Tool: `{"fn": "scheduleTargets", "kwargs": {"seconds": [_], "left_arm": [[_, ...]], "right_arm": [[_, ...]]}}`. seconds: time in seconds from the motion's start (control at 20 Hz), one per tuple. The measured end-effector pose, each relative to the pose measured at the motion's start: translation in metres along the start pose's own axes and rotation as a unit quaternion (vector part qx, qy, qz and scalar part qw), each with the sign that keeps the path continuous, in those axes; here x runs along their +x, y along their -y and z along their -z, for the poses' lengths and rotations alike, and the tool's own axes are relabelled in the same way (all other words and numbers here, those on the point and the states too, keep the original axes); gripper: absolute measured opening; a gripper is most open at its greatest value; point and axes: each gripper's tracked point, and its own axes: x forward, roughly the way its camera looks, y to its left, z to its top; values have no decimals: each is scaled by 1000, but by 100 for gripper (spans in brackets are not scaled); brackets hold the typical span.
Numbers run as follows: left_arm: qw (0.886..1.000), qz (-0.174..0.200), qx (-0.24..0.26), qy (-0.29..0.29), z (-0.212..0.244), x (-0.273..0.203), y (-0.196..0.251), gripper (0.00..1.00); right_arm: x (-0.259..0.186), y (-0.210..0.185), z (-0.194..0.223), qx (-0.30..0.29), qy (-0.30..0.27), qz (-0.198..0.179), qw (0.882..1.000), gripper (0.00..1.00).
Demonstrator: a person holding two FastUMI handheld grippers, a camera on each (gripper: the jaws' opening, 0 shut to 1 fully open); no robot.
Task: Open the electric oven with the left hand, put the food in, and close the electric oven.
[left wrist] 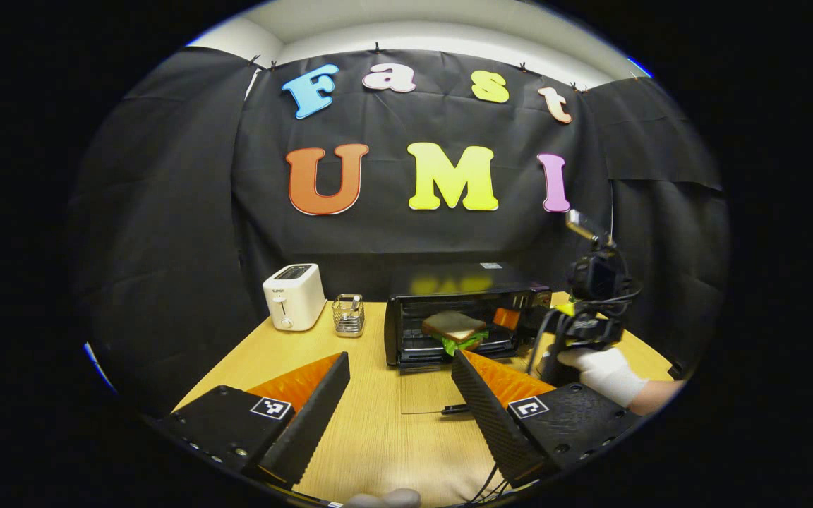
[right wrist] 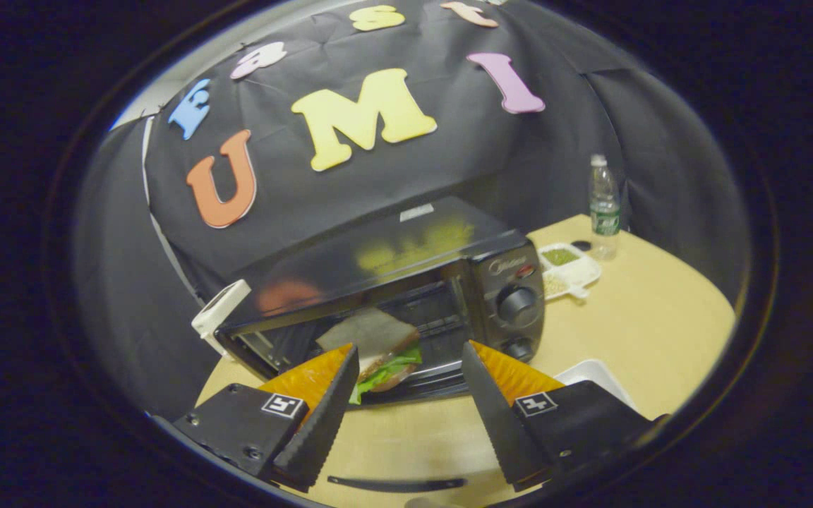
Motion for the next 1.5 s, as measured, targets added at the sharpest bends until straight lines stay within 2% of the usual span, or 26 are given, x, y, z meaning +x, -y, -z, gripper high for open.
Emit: {"fn": "scheduleTargets", "kwargs": {"seconds": [0.3, 0.45, 0.7, 0.9, 1.05, 1.15, 1.35, 1.5], "left_arm": [[999, 17, 17, -27, 25, 6, 27, 96], [999, 25, 18, -38, 38, 10, 46, 95], [996, 32, 14, -86, 84, 29, 82, 96], [993, 32, 9, -114, 116, 50, 108, 96], [990, 27, 6, -142, 144, 65, 122, 96], [986, 17, 5, -164, 163, 74, 125, 96], [981, 6, -9, -192, 191, 90, 132, 96], [979, -2, -13, -202, 200, 100, 132, 96]], "right_arm": [[-119, 42, -65, -100, 65, 22, 993, 98], [-169, 73, -83, -111, 76, 34, 990, 98], [-238, 125, -108, -134, 92, 60, 985, 96], [-264, 150, -121, -151, 95, 75, 981, 98], [-270, 158, -132, -145, 91, 69, 983, 97], [-279, 162, -150, -154, 110, 69, 979, 97], [-283, 174, -173, -159, 132, 71, 976, 97], [-276, 181, -175, -161, 128, 72, 976, 97]]}}
